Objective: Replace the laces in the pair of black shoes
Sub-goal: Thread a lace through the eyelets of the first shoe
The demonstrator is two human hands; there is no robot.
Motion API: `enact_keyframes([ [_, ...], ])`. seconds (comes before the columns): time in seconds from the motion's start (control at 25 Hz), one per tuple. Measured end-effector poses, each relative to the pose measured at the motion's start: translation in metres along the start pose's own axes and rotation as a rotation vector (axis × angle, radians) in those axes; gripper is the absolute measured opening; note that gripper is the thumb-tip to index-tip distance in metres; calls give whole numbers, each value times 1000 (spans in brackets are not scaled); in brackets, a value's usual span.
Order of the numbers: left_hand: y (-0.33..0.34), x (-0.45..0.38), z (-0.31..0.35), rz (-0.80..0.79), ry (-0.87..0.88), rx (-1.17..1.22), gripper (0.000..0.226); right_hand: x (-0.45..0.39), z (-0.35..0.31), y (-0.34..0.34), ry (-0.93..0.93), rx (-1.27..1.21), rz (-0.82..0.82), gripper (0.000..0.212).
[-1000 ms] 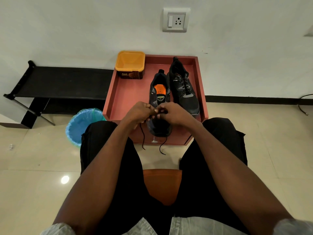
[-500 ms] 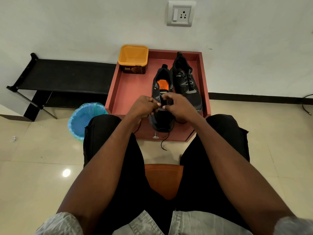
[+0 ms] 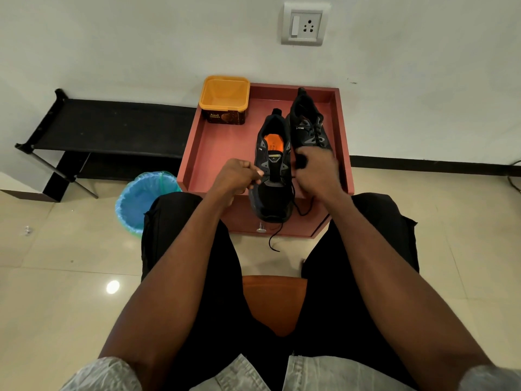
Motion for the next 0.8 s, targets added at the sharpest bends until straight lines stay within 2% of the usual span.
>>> enact_keyframes([
  [0.08, 13, 2, 3, -75, 40, 11, 6, 2, -26, 23, -118, -309, -202, 34],
  [0.12, 15, 2, 4, -90, 52, 9, 8, 1, -31, 30, -170, -310, -222, 28],
  [0.2, 11, 0, 4, -81, 41, 28, 12, -4, -25, 30, -157, -243, -138, 16],
  [0.28, 0, -3, 2, -33, 6, 70, 6, -7, -10, 21, -30, -159, -44, 15],
  [0.36, -10, -6, 1, 37, -17, 106, 5, -5, 6, 7, 92, 28, 23, 17],
  [0.48, -12, -9, -1, 74, -21, 139, 10, -1, 7, -3, 125, 271, 66, 17],
  [0.56, -3, -7, 2, -2, 8, 122, 10, -3, -7, 4, -20, 124, 38, 21],
  [0.68, 11, -4, 5, -100, 74, 93, 11, -2, -30, 24, -162, -356, -97, 19],
  [0.8, 12, -4, 3, -52, 95, 46, 12, -4, -28, 35, -136, -391, -77, 6],
])
Point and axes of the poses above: each hand's wrist, its own x-axis away from the middle knuckle, its own y-axis out of the palm, z = x × y, the point moved 5 cm from there along -x, towards the middle knuckle, and after that the axes turned 10 degrees about -y, right-handed, at the moved point
